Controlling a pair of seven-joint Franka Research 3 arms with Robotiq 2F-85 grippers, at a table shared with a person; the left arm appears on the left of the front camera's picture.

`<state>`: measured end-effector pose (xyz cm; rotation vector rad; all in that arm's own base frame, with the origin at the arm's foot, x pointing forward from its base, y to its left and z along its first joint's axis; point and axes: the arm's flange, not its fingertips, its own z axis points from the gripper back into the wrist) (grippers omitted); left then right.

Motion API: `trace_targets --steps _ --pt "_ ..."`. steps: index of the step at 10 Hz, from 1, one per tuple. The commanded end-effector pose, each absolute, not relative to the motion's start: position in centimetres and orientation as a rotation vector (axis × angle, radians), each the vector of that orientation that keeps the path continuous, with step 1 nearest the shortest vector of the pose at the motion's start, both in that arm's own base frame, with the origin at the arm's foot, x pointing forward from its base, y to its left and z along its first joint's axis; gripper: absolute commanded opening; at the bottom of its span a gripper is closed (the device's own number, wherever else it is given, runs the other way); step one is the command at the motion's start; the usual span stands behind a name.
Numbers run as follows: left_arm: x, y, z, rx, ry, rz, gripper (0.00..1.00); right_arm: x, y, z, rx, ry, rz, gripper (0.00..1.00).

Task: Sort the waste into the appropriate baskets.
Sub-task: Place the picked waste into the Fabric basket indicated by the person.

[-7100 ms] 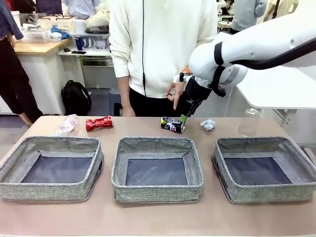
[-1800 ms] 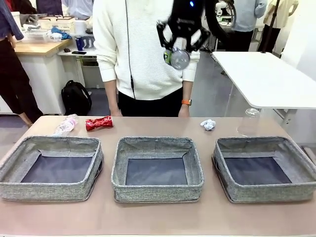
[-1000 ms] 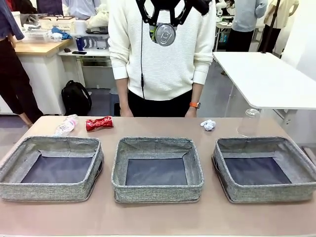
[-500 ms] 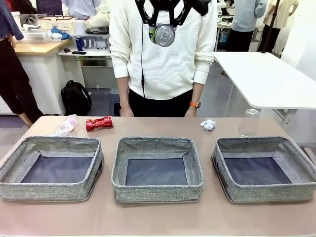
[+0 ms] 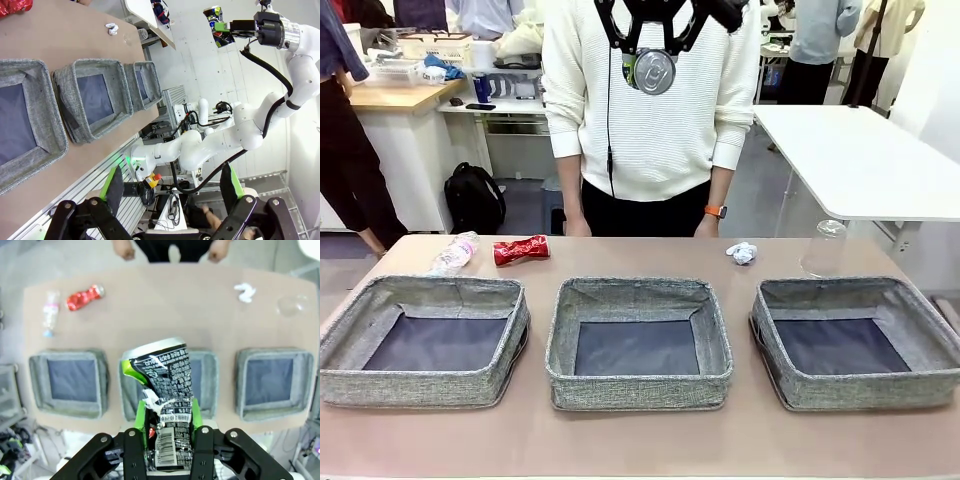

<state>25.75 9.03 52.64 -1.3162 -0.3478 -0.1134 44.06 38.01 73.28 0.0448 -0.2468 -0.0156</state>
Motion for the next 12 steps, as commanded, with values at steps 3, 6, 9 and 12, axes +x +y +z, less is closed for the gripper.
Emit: trace_targets --steps 3,6,9,12 --pt "25.77 8.96 52.79 -1.330 -0.367 -0.133 1.00 43.89 38.05 73.35 0.045 -0.248 -0.015 0.37" --pt "25.77 8.96 52.79 -1.330 -0.367 -0.133 1.00 43.89 38.05 73.35 0.045 -0.248 -0.015 0.37" --pt "25.77 8.96 52.79 -1.330 -0.367 -0.133 1.00 43.89 38.05 73.35 0.045 -0.248 -0.015 0.37" --pt "25.77 8.96 52.79 -1.330 -0.367 -0.133 1.00 43.89 38.05 73.35 0.045 -0.248 -0.015 0.37"
